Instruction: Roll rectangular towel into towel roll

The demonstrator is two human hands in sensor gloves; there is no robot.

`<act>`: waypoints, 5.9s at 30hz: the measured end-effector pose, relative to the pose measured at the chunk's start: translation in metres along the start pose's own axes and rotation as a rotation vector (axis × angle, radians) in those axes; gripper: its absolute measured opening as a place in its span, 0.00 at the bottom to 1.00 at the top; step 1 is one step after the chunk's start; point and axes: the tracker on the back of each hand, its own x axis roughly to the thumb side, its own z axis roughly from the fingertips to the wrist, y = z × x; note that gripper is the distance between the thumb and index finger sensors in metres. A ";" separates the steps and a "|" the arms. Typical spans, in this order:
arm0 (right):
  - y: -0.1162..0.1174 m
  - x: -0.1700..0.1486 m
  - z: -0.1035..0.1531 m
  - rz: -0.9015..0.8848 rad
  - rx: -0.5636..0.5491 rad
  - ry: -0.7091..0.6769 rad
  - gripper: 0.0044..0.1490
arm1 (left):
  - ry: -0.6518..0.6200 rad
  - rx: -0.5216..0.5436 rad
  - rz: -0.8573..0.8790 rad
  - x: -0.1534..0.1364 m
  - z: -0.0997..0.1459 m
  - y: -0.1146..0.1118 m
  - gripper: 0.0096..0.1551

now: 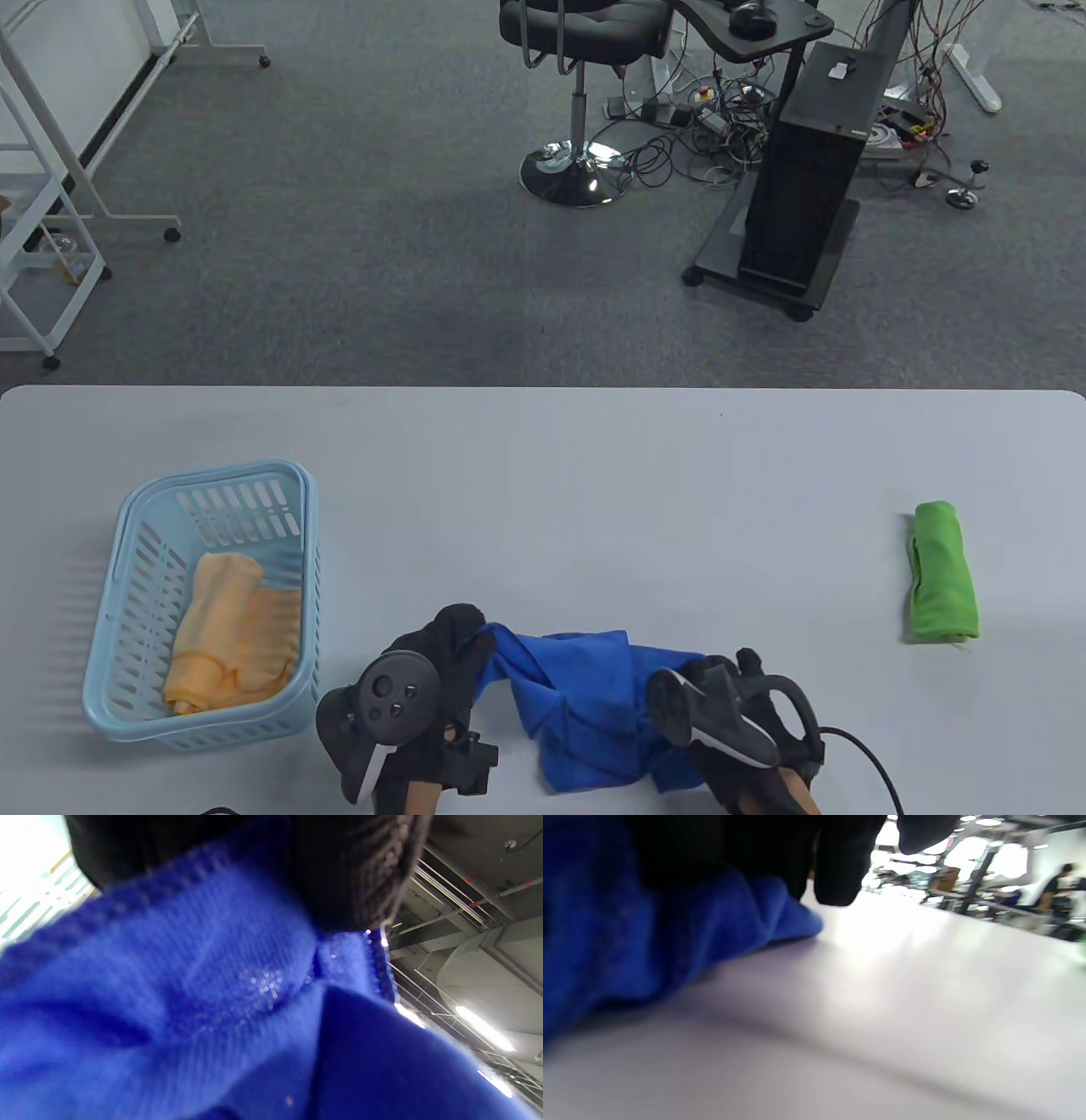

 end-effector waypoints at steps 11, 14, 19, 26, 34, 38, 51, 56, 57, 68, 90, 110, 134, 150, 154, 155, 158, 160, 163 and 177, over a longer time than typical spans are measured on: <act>-0.057 -0.110 -0.008 -0.002 -0.018 0.364 0.30 | -0.012 -0.124 -0.349 0.021 -0.043 0.056 0.32; -0.067 -0.104 -0.013 -0.116 0.012 0.321 0.30 | 0.012 -0.030 -0.378 0.022 -0.050 0.077 0.28; -0.063 -0.079 -0.022 -0.464 0.078 0.197 0.33 | -0.009 0.053 -0.384 0.020 -0.043 0.070 0.22; -0.042 -0.098 -0.012 -0.436 0.047 0.258 0.35 | -0.027 0.017 -0.344 0.002 -0.024 0.026 0.23; 0.008 -0.117 0.009 -0.232 0.267 0.343 0.29 | -0.034 -0.018 -0.346 -0.013 -0.013 0.008 0.23; 0.029 -0.089 0.005 -0.341 0.326 0.271 0.52 | -0.054 -0.028 -0.348 -0.009 -0.011 0.003 0.23; -0.023 -0.110 0.006 -0.293 0.011 0.494 0.32 | -0.052 -0.056 -0.324 -0.010 -0.007 -0.004 0.23; -0.046 -0.100 0.001 -0.065 -0.008 0.486 0.32 | -0.056 -0.052 -0.319 -0.010 -0.007 -0.004 0.23; -0.047 -0.088 -0.003 -0.085 0.015 0.423 0.32 | -0.055 -0.052 -0.320 -0.010 -0.006 -0.004 0.23; -0.053 -0.124 0.013 -0.360 -0.079 0.373 0.30 | -0.051 -0.065 -0.307 -0.011 -0.007 -0.005 0.23; 0.015 -0.075 -0.016 -0.225 0.069 0.349 0.29 | -0.027 -0.086 -0.309 -0.011 -0.007 -0.006 0.24; -0.107 -0.127 -0.004 -0.176 -0.079 0.450 0.27 | 0.081 -0.070 -0.508 0.076 -0.089 0.091 0.24; -0.100 -0.215 0.013 -0.124 -0.085 0.733 0.27 | 0.485 0.059 -0.568 -0.066 -0.111 0.183 0.22; -0.109 -0.183 -0.024 -0.551 -0.029 0.624 0.28 | 0.415 -0.192 -0.465 -0.035 -0.135 0.127 0.21; -0.106 -0.185 -0.034 -0.721 -0.028 0.647 0.26 | 0.445 -0.241 -0.438 -0.030 -0.142 0.125 0.20; -0.105 -0.187 -0.036 -0.777 -0.044 0.653 0.26 | 0.450 -0.245 -0.409 -0.030 -0.144 0.126 0.20; -0.103 -0.195 -0.041 -0.993 -0.082 0.676 0.28 | 0.457 -0.241 -0.194 -0.034 -0.152 0.129 0.21; -0.100 -0.202 -0.043 -1.126 -0.083 0.690 0.29 | 0.462 -0.193 -0.004 -0.038 -0.157 0.129 0.22; -0.094 -0.211 -0.048 -1.311 -0.104 0.706 0.28 | 0.497 -0.140 0.306 -0.044 -0.166 0.122 0.23; -0.081 -0.272 -0.024 -1.417 -0.368 0.873 0.24 | 0.512 0.077 0.549 -0.067 -0.182 0.134 0.22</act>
